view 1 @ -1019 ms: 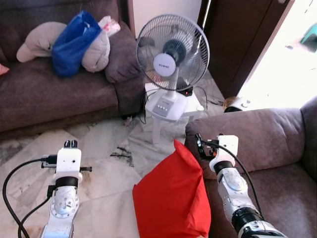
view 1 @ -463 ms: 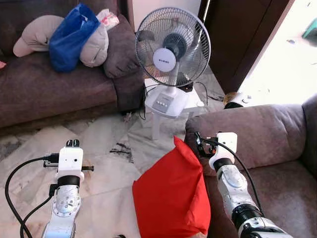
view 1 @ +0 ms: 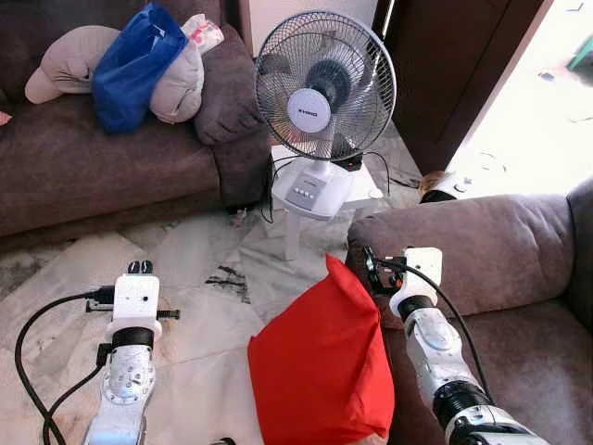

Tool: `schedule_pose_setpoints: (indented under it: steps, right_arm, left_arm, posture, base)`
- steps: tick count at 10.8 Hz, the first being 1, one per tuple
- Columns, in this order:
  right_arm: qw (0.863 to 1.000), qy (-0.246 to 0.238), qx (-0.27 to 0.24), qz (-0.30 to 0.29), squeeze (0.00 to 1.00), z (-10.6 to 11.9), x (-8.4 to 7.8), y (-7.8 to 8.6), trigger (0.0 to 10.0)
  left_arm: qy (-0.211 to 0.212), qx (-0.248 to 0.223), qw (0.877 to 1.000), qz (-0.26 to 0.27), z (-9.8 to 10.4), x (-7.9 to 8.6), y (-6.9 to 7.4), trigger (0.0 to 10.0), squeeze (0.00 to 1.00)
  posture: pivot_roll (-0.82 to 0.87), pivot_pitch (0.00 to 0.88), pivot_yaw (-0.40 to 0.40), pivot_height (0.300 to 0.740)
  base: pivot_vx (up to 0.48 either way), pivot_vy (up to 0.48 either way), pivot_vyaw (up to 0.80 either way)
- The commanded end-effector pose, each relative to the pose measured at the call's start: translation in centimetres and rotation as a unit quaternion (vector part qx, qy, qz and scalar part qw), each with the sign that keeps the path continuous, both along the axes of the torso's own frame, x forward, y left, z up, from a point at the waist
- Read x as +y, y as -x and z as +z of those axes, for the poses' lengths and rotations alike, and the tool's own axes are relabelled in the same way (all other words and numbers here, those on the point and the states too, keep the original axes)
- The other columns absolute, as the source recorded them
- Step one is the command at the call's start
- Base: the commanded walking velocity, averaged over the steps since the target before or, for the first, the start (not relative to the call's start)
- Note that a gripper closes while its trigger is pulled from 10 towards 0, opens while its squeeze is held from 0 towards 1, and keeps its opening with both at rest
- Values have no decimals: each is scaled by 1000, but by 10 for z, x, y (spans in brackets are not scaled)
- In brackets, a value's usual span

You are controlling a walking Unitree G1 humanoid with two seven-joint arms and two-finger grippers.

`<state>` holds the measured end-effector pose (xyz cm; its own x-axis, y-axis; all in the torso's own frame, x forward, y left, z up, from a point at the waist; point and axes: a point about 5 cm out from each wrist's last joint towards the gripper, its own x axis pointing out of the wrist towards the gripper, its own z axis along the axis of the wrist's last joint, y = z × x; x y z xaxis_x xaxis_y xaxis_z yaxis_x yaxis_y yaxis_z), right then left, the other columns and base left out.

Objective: Move the pillow to the sofa from floor

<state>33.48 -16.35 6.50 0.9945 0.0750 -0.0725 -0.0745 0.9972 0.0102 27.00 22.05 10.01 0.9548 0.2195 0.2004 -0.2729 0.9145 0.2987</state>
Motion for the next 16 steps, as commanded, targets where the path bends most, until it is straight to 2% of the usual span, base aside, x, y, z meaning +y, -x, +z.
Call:
schedule_pose_setpoints:
  steps: [1,4,6,12,16]
  right_arm:
    - [1000,-1,13,1,0,-3,0,0,10000]
    - [1000,-1,14,3,0,-3,1,-1,10000]
    - [1000,1,14,5,0,-2,1,-1,10000]
    - [1000,13,12,12,0,-2,0,-1,10000]
    - [999,7,14,29,0,-1,7,-2,10000]
  left_arm:
    - [2,1,1000,-1,0,-2,1,10000,0]
    - [2,0,1000,1,1,-2,1,10000,0]
    - [2,0,1000,3,1,-1,1,10000,0]
    - [3,-1,1000,4,1,-3,-1,10000,0]
    - [5,-4,1000,2,2,-5,-3,10000,0]
  posture:
    - [164,170,-58,725]
    - [165,167,-59,680]
    - [167,167,-59,666]
    - [158,152,-67,666]
    - [159,149,-71,666]
  base:
    - [0,0,0]
    - [0,0,0]
    - [0,0,0]
    - [0,0,0]
    - [0,0,0]
